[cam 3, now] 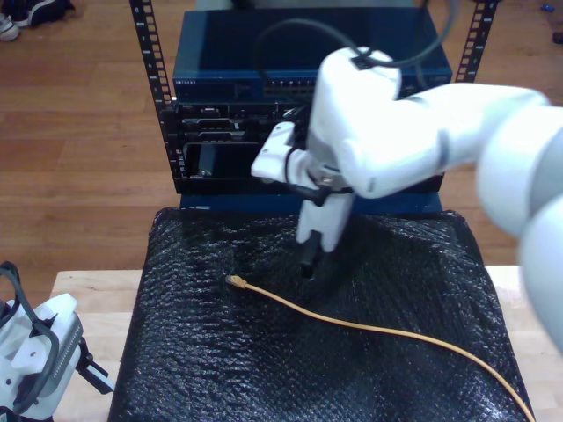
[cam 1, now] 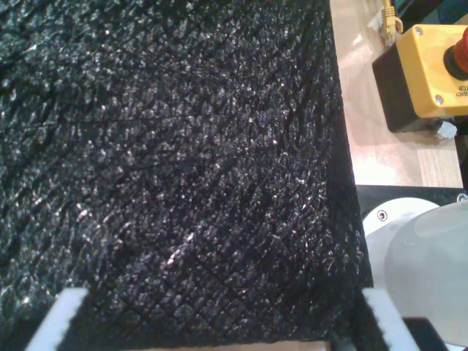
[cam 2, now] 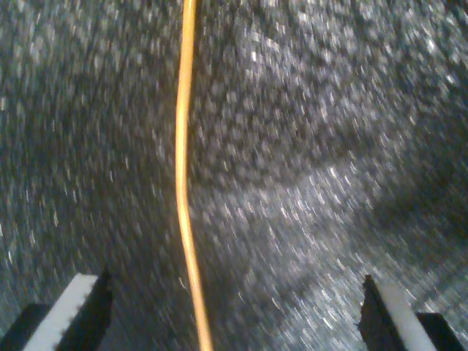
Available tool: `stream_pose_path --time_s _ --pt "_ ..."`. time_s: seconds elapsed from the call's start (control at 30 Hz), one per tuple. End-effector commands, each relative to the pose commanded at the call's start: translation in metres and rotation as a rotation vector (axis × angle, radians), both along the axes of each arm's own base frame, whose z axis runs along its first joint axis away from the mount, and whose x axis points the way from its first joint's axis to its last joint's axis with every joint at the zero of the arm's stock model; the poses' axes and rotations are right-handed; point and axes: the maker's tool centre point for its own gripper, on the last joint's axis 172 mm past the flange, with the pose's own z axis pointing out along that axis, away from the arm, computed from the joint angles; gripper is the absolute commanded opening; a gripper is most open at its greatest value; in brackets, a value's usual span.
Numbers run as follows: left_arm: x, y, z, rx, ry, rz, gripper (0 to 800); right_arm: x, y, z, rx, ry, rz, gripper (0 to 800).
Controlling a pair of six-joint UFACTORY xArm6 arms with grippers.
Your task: Grab the cable and plug it in
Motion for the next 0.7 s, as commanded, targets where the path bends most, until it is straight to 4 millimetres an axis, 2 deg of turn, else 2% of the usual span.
stream_pose_path --time_s 0.2,0.53,0.7 --pt "0.0 0.0 0.0 -0.001 0.001 0.001 798 -0.008 0.034 -0.027 -0.024 0.034 -0.024 798" --pt "0.0 0.0 0.001 -0.001 -0.001 0.0 798 0.0 0.043 -0.039 -0.038 0.042 -0.127 755" --pt "0.0 0.0 0.001 -0.001 -0.001 -0.001 799 0.009 0.047 -0.052 -0.055 0.043 -0.147 738"
